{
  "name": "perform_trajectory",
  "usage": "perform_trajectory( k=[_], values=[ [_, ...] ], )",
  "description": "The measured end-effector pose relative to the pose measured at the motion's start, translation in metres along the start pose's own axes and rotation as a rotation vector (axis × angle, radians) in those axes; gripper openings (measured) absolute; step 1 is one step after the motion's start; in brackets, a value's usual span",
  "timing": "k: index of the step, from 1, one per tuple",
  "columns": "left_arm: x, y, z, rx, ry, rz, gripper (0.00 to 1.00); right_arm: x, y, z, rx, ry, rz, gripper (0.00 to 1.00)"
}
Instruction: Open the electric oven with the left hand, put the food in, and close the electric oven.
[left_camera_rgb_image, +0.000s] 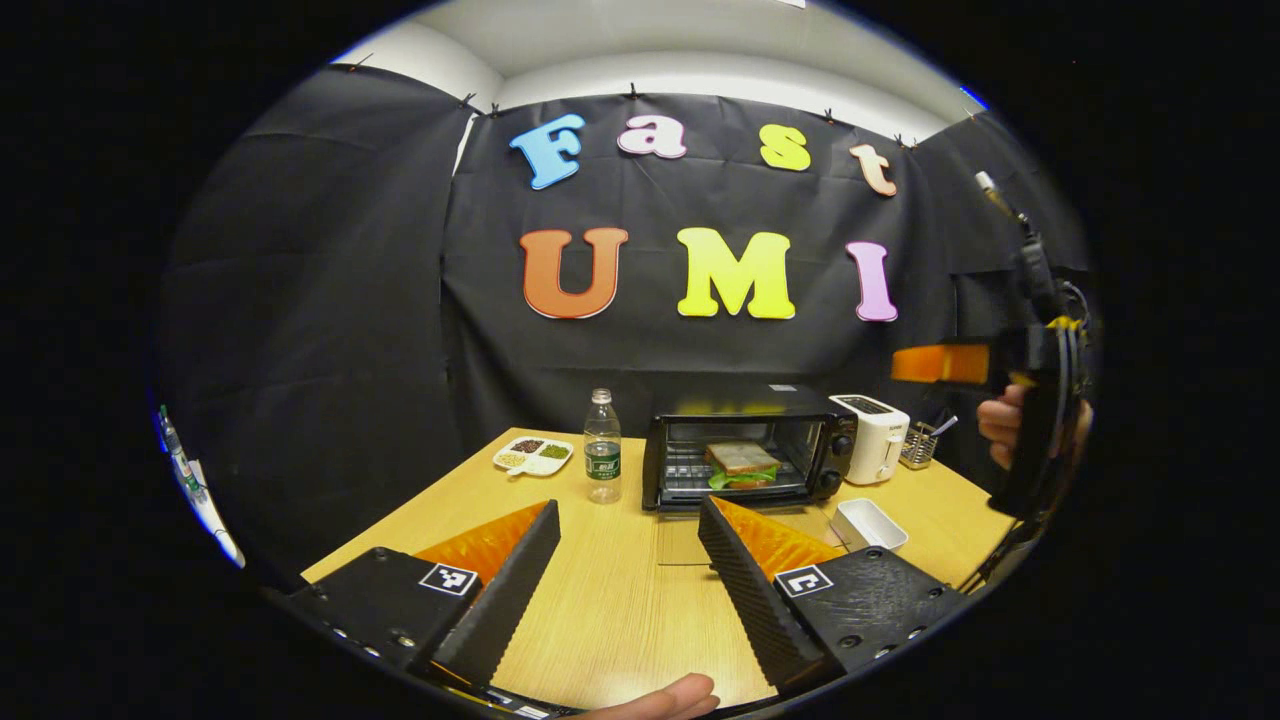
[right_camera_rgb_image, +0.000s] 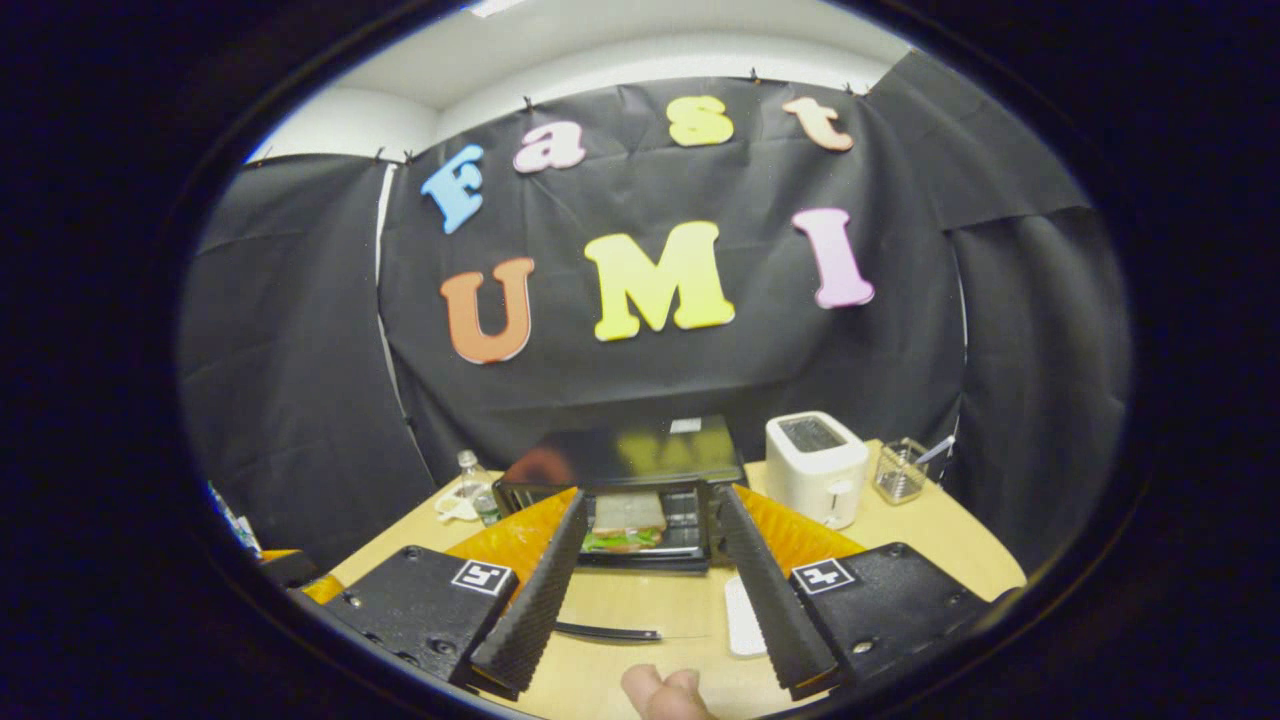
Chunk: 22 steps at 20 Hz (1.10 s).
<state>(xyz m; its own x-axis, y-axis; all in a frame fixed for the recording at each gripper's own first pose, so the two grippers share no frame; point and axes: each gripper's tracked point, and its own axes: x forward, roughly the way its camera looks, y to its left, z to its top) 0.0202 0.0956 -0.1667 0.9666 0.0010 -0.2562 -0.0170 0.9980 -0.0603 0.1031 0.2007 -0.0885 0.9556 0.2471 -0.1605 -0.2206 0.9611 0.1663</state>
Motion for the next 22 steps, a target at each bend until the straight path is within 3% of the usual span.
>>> perform_trajectory(
  k=[1,2,9,13,22],
  values=[
    [0.006,-0.009,-0.003,0.001,0.008,-0.019,0.92,-0.014,-0.010,0.011,-0.010,-0.030,-0.011,0.80],
    [0.013,-0.020,-0.005,0.002,0.017,-0.037,0.93,-0.029,-0.022,0.018,-0.025,-0.050,-0.027,0.88],
    [0.068,-0.088,-0.061,0.049,0.167,-0.127,0.93,-0.087,-0.083,0.055,-0.084,-0.150,-0.105,0.88],
    [0.096,-0.124,-0.104,0.067,0.266,-0.167,0.93,-0.107,-0.121,0.055,-0.078,-0.150,-0.161,0.88],
    [0.123,-0.145,-0.183,0.113,0.502,-0.154,0.96,-0.110,-0.165,0.035,-0.025,-0.107,-0.188,0.88]
  ],
)
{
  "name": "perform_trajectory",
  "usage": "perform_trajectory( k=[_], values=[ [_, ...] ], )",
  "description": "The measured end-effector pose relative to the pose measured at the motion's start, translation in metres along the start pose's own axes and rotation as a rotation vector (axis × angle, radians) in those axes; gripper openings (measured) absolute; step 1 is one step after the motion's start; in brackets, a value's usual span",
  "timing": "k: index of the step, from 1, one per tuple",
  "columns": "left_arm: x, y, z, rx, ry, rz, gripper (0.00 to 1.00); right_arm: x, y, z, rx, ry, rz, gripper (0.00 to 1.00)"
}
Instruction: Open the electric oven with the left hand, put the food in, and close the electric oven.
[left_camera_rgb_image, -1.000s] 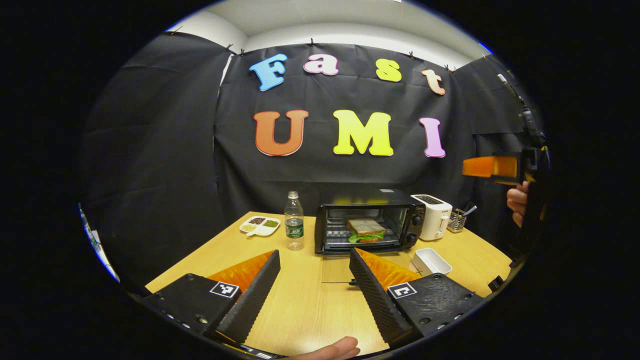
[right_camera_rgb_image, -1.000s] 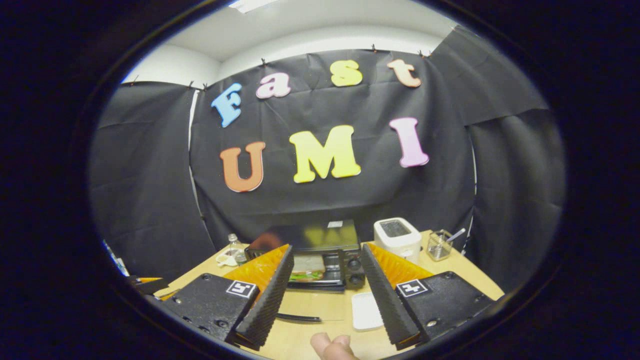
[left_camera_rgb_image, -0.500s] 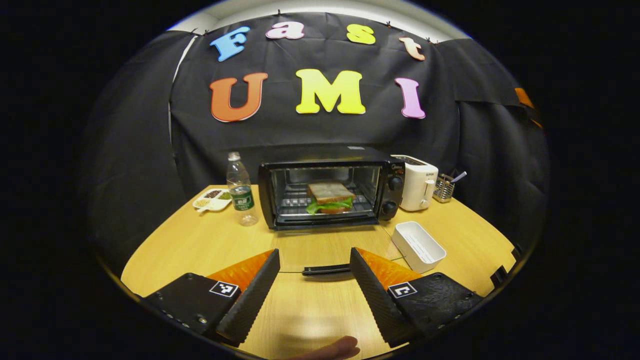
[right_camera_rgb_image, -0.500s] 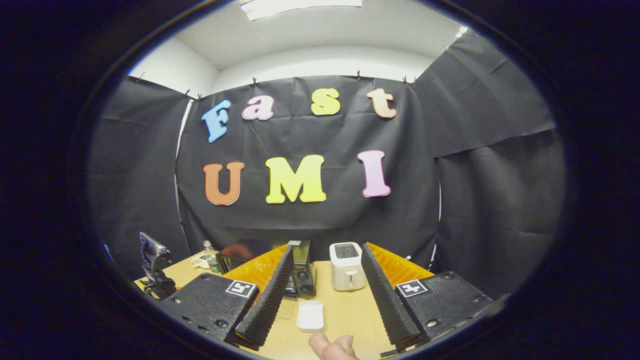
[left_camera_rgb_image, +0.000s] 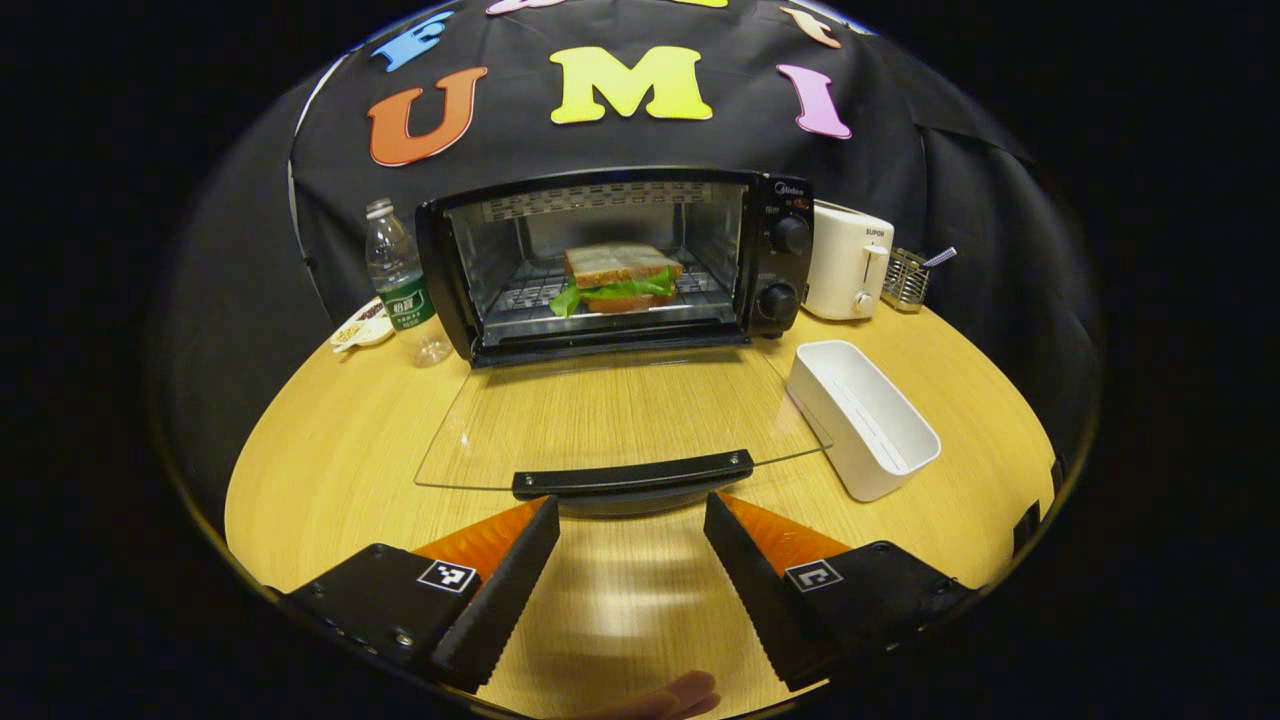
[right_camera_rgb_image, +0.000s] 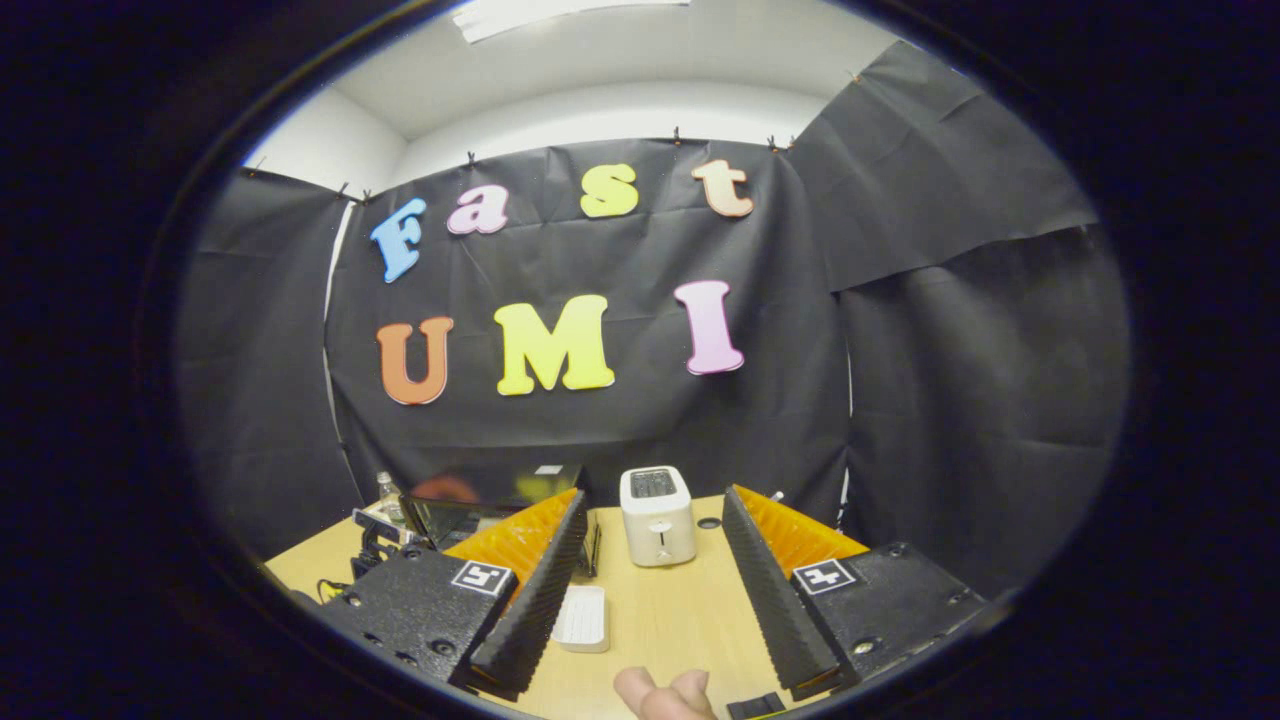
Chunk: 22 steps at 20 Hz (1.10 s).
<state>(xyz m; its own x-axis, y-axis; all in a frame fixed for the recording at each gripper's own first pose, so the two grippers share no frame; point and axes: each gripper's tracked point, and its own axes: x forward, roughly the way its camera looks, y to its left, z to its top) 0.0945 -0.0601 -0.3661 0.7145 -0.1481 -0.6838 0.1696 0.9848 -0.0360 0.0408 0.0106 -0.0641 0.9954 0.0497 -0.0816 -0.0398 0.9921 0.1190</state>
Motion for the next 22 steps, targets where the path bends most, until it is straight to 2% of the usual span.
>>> perform_trajectory(
  k=[7,8,9,14,15,16,22],
  values=[
    [0.020,0.002,-0.007,-0.011,0.043,0.032,0.96,0.007,0.000,-0.008,-0.026,0.005,0.043,0.88],
    [0.020,0.001,-0.007,-0.012,0.047,0.033,1.00,0.007,0.001,-0.009,-0.035,0.001,0.049,0.88],
    [0.021,0.002,-0.005,-0.013,0.048,0.033,0.96,0.007,0.004,-0.009,-0.042,0.001,0.053,0.88],
    [0.019,0.001,0.001,-0.051,0.061,0.031,0.96,0.011,0.012,-0.018,-0.054,0.023,0.082,0.88],
    [0.019,0.002,0.003,-0.048,0.058,0.033,1.00,0.011,0.013,-0.019,-0.057,0.027,0.085,0.88],
    [0.018,0.002,0.003,-0.049,0.060,0.034,0.96,0.011,0.013,-0.020,-0.059,0.027,0.087,0.88],
    [0.011,0.002,0.013,-0.052,0.053,0.037,0.95,0.013,0.008,-0.019,-0.041,0.017,0.069,0.88]
  ],
)
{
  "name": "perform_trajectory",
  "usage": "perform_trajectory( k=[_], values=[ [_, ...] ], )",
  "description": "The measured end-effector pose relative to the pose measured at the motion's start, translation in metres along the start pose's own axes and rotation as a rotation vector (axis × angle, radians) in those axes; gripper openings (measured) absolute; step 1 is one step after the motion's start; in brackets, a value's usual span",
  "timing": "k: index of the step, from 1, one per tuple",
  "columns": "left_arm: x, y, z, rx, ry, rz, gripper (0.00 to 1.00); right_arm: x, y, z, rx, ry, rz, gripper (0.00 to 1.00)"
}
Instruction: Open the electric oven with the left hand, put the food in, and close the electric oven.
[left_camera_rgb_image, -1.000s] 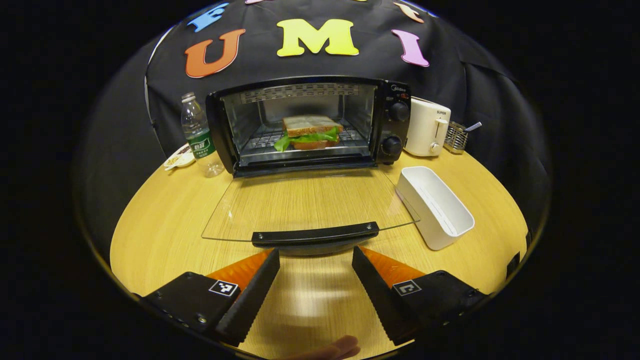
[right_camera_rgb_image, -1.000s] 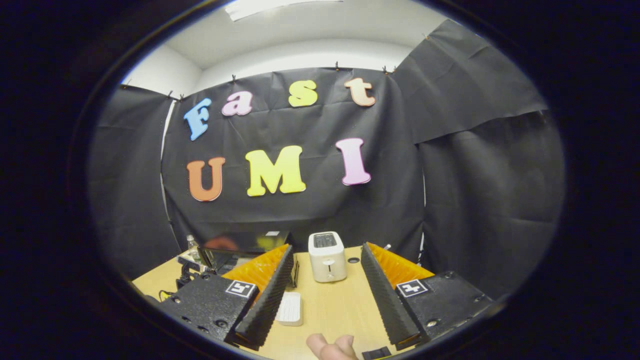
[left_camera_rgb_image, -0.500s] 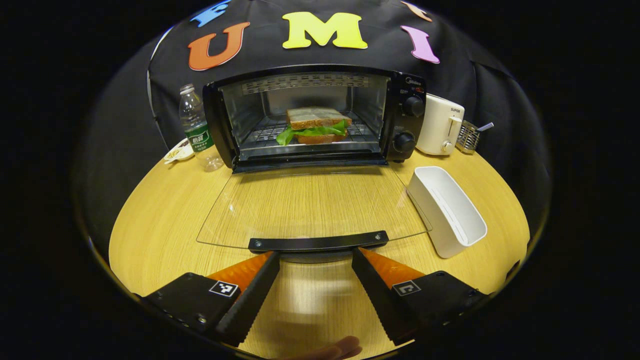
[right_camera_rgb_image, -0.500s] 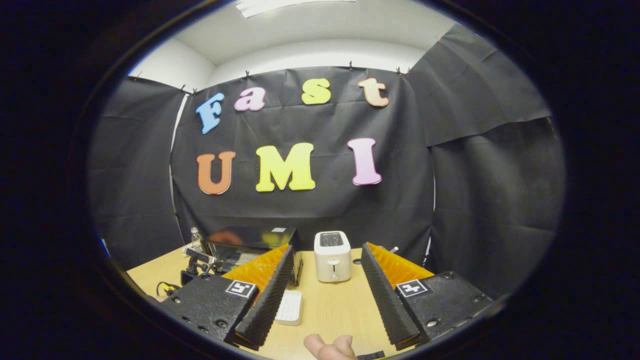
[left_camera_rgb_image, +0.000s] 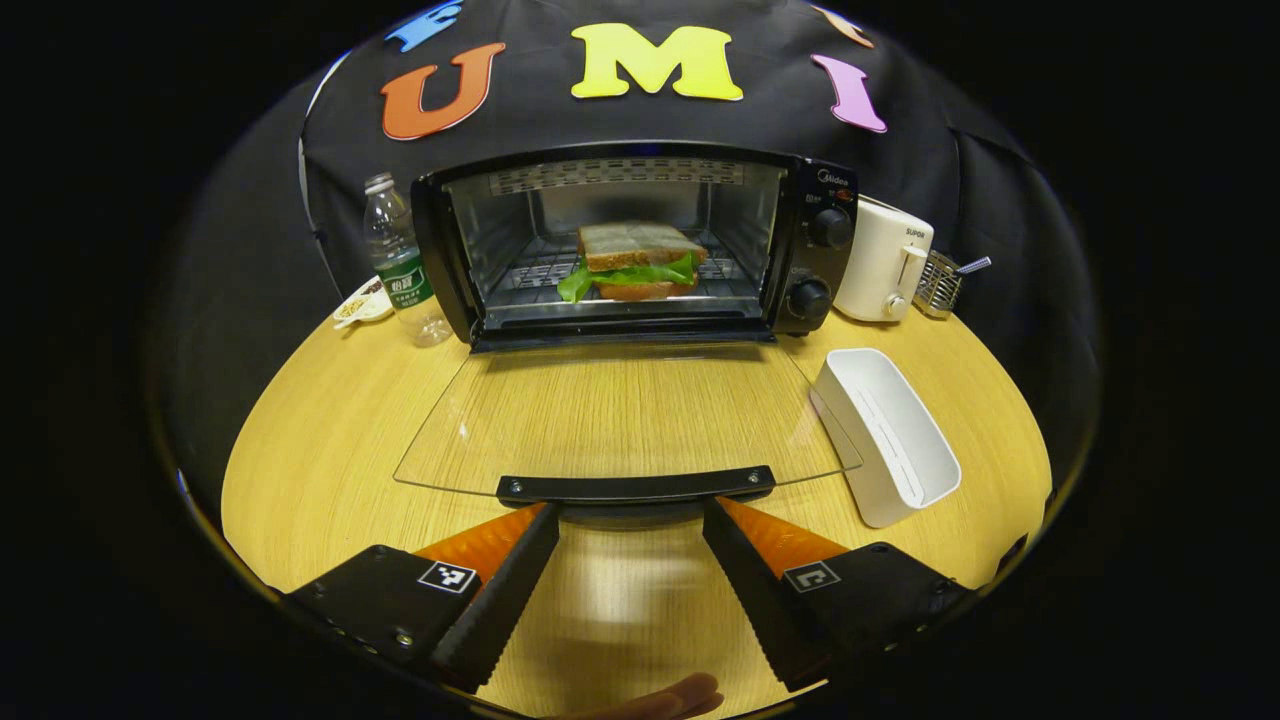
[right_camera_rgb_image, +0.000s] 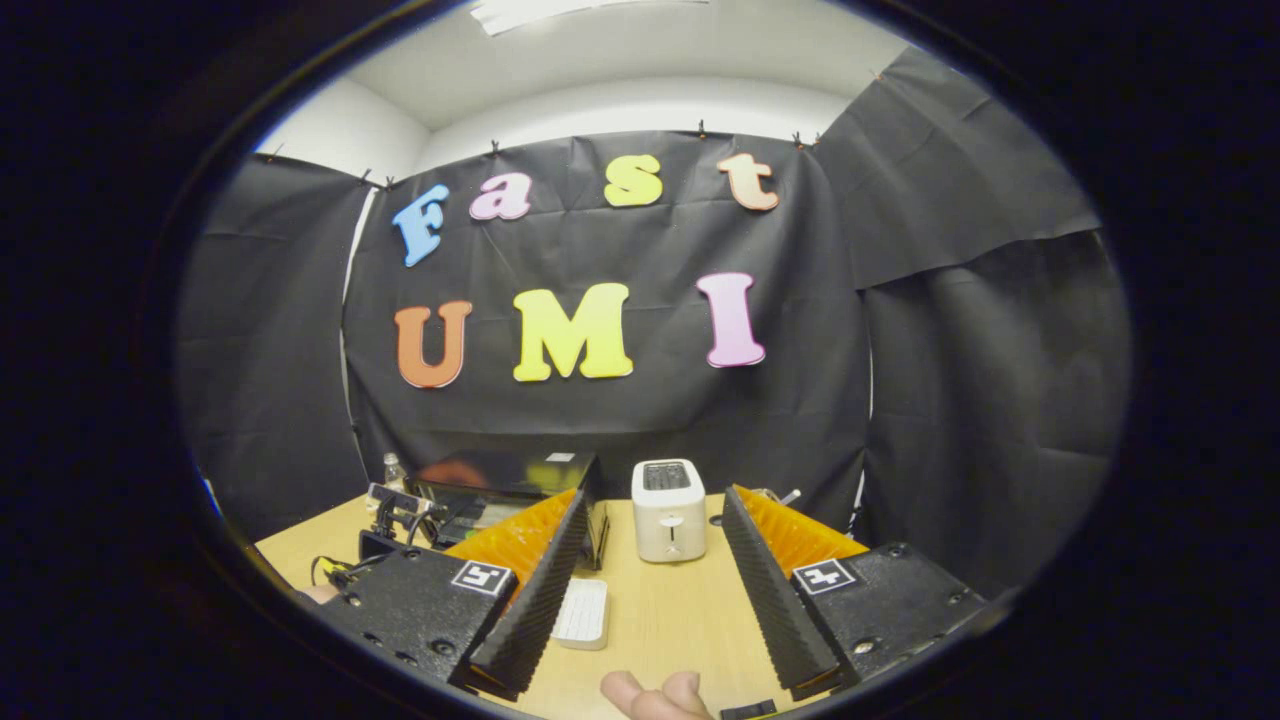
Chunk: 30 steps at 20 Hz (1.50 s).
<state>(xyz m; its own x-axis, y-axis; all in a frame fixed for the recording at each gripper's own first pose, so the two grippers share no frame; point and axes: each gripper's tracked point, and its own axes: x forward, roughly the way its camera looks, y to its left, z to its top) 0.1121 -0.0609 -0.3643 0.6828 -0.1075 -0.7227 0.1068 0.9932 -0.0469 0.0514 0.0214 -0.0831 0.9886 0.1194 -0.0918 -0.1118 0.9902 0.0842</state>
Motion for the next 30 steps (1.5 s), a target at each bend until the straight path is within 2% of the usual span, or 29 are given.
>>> perform_trajectory(
  k=[1,2,3,11,20,24,29,30],
  values=[
    [-0.002,0.000,0.004,0.000,-0.010,-0.001,0.95,0.001,0.002,0.000,0.004,0.005,0.003,0.88],
    [-0.005,0.000,0.008,0.004,-0.022,-0.001,1.00,0.001,0.002,-0.001,0.007,0.007,0.006,0.88],
    [-0.007,0.001,0.012,0.005,-0.032,0.000,0.95,0.001,0.003,-0.001,0.008,0.007,0.008,0.88],
    [-0.021,-0.001,0.042,0.005,-0.109,0.008,0.94,0.005,0.007,-0.006,0.024,0.012,0.017,0.88],
    [-0.031,0.004,0.108,0.035,-0.299,0.023,0.97,0.000,0.002,-0.010,0.034,0.019,0.007,0.88],
    [-0.021,0.006,0.128,0.045,-0.327,0.033,0.98,-0.010,0.009,-0.005,0.047,0.004,0.017,0.88],
    [-0.006,0.030,0.156,0.072,-0.373,0.129,0.96,-0.027,0.013,-0.007,0.063,0.004,0.020,0.88],
    [-0.010,0.031,0.155,0.059,-0.374,0.129,0.89,-0.033,0.013,-0.007,0.065,0.003,0.018,0.88]
  ],
)
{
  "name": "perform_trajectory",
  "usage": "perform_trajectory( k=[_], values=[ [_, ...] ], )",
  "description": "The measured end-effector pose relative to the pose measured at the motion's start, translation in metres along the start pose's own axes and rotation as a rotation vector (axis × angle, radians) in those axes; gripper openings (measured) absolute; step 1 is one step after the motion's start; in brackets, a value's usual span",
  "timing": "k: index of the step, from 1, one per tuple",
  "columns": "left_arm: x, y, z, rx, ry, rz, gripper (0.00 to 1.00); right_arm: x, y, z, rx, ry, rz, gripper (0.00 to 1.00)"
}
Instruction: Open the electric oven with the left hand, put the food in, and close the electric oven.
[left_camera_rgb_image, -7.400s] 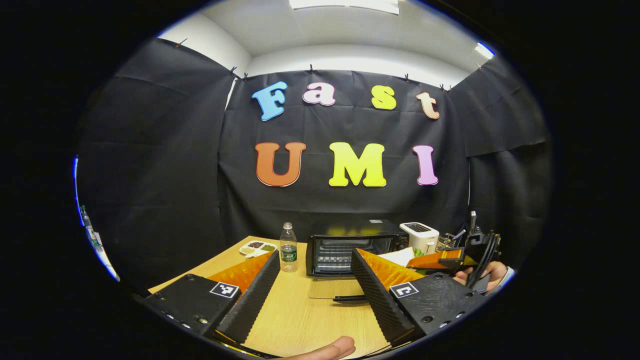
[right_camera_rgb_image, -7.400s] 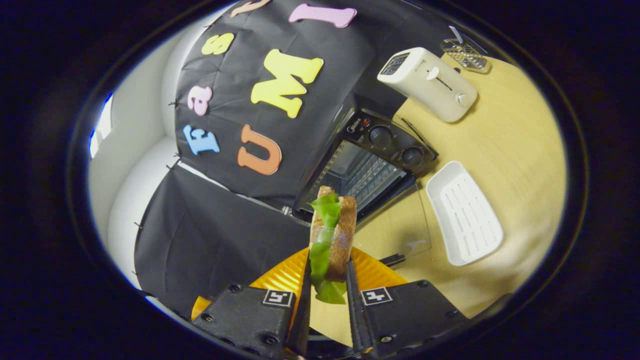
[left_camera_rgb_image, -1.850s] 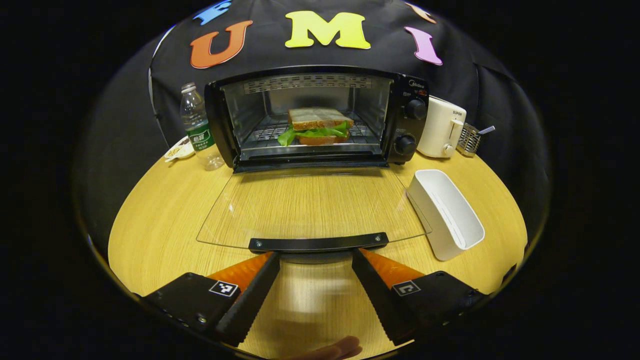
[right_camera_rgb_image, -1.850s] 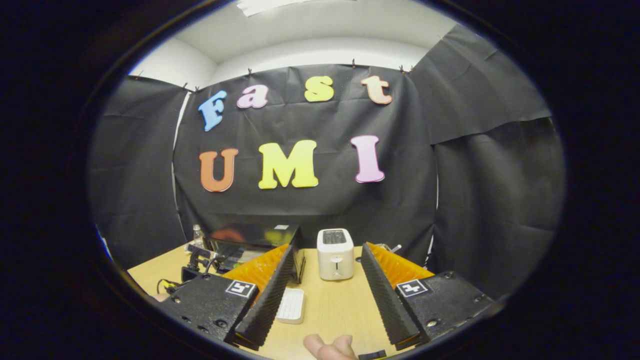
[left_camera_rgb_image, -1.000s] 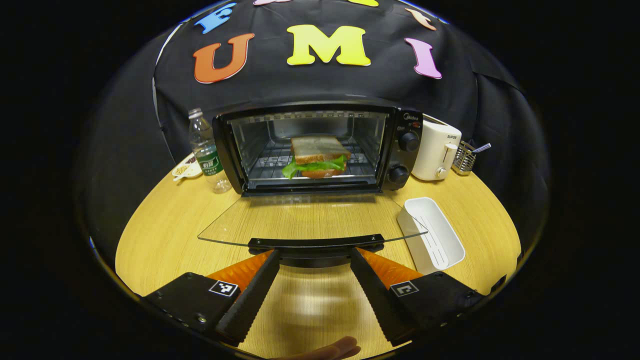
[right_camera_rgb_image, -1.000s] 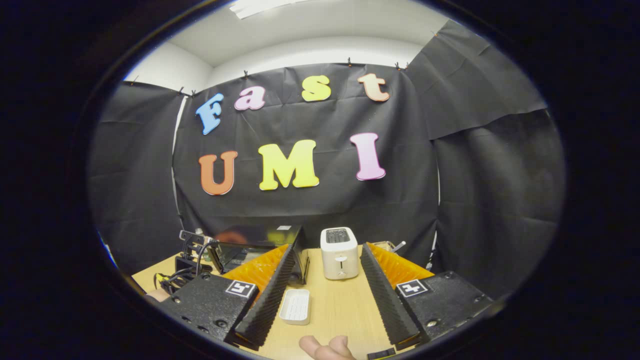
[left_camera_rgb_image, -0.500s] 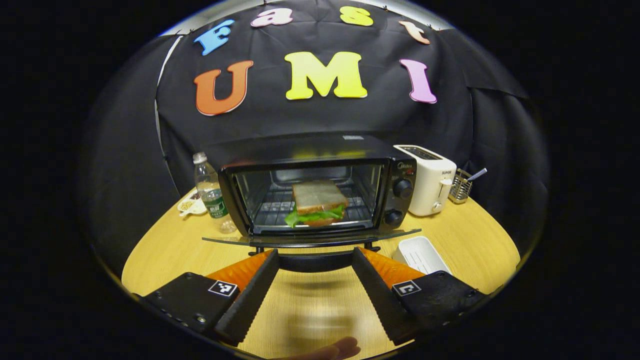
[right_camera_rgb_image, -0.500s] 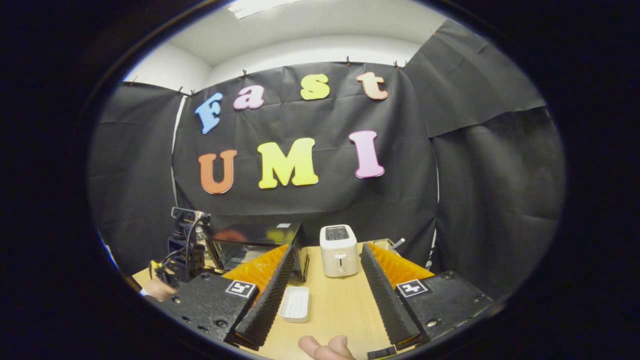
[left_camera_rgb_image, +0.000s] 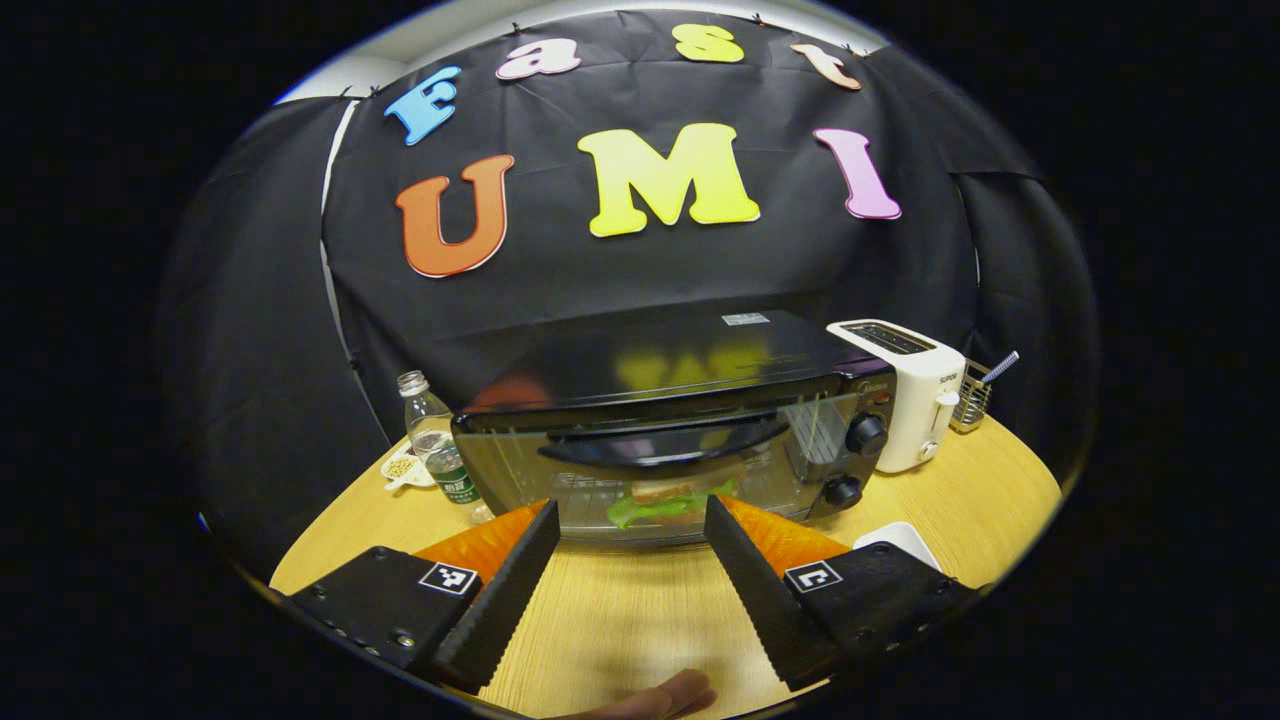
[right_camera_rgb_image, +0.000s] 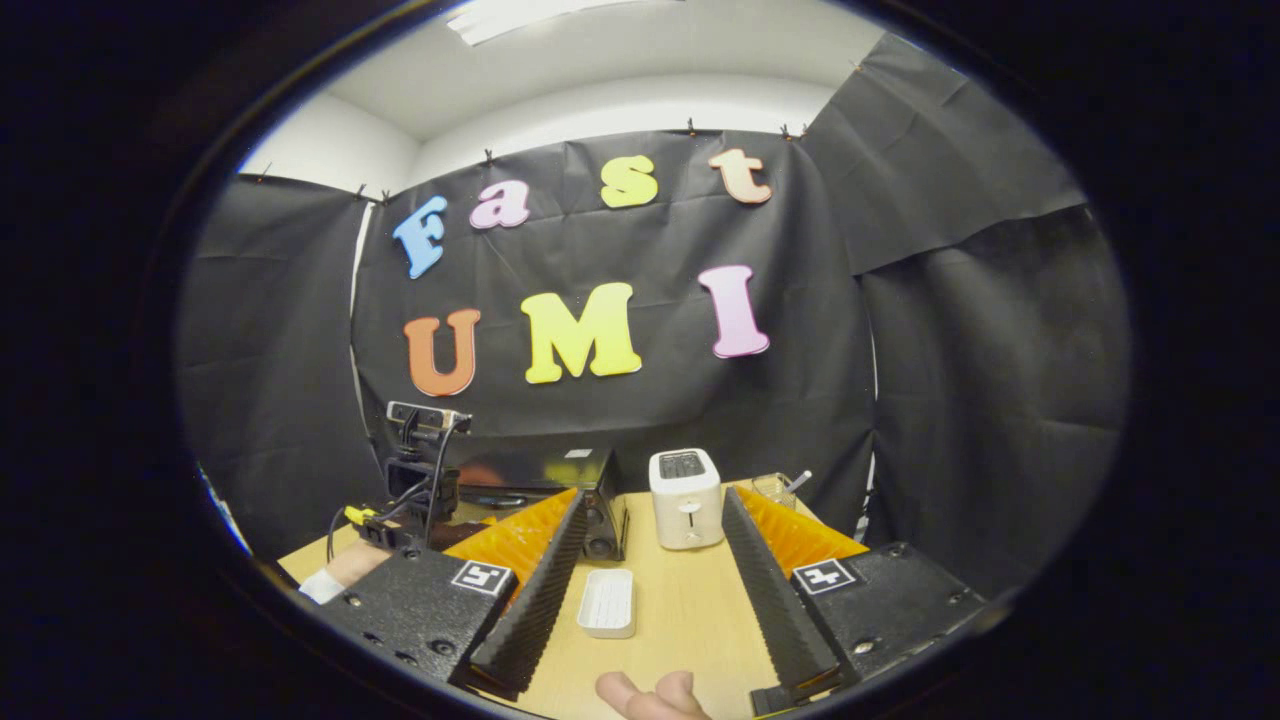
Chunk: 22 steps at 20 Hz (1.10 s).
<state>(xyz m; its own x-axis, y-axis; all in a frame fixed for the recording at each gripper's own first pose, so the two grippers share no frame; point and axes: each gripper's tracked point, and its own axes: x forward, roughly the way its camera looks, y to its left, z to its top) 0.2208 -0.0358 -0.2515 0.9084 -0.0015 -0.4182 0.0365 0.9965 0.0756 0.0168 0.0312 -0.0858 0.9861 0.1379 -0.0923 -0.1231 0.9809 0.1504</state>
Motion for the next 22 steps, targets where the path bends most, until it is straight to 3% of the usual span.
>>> perform_trajectory(
  k=[1,5,11,16,22],
  values=[
    [-0.008,-0.001,0.003,-0.021,-0.006,-0.009,0.96,-0.003,0.000,0.001,-0.001,-0.001,-0.002,0.88],
    [-0.055,0.006,0.022,-0.080,-0.075,-0.018,0.96,-0.029,-0.006,0.002,-0.008,-0.025,-0.017,0.88],
    [-0.151,0.022,0.058,-0.071,-0.211,0.020,0.95,-0.063,-0.007,0.012,0.015,-0.069,0.002,0.88],
    [-0.232,0.037,0.070,-0.037,-0.320,0.067,0.95,-0.074,-0.019,0.021,0.001,-0.097,-0.032,0.88],
    [-0.303,0.036,0.068,-0.066,-0.399,0.014,0.96,-0.075,-0.017,0.027,-0.060,-0.102,-0.048,0.88]
  ],
)
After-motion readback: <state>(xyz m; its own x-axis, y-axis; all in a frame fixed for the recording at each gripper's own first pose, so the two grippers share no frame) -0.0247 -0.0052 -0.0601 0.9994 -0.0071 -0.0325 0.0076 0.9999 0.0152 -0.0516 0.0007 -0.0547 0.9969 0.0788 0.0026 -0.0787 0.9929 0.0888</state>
